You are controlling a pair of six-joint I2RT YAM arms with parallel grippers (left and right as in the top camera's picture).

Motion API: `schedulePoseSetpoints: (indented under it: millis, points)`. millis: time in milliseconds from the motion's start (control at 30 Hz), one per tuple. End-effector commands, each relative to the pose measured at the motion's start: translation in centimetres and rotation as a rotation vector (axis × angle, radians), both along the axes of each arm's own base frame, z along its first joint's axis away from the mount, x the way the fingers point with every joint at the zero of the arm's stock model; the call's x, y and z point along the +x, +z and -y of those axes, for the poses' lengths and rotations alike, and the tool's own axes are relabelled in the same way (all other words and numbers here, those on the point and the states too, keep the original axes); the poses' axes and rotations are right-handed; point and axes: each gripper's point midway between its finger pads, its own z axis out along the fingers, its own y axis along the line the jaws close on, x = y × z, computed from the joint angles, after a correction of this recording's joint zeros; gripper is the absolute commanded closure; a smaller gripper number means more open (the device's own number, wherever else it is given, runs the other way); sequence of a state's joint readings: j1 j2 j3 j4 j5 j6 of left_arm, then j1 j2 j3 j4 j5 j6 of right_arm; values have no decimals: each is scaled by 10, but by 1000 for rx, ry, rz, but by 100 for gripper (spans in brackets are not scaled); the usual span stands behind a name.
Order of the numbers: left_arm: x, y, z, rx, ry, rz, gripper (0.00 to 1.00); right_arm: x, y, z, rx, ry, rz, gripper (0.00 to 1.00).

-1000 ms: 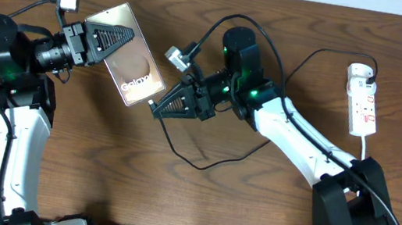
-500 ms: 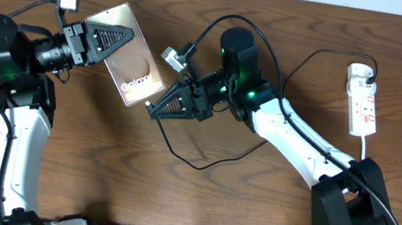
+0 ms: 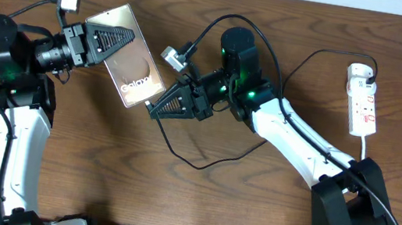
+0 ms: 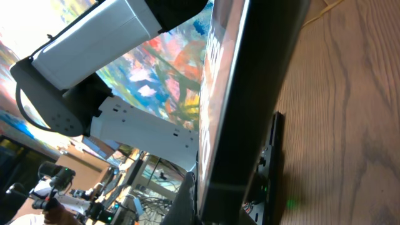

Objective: Plug charger to phone and switch on socket

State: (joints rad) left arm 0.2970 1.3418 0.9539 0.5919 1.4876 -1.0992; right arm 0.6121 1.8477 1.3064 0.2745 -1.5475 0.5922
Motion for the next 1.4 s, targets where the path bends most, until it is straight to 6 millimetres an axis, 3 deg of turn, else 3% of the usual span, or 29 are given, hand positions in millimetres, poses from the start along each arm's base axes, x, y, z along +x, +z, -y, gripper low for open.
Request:
schedulePoseSetpoints:
  millis: [0, 1133, 1367]
  points:
    - [-3, 6, 2, 14, -17, 33, 93, -5, 4, -1, 8, 22, 4, 99]
    - [-4, 4, 2, 19, -21, 39, 93, 13, 0, -10, -45, -95, -27, 99]
    - [-5, 4, 3, 20, -33, 39, 93, 16, 8, -11, -22, -105, -9, 99]
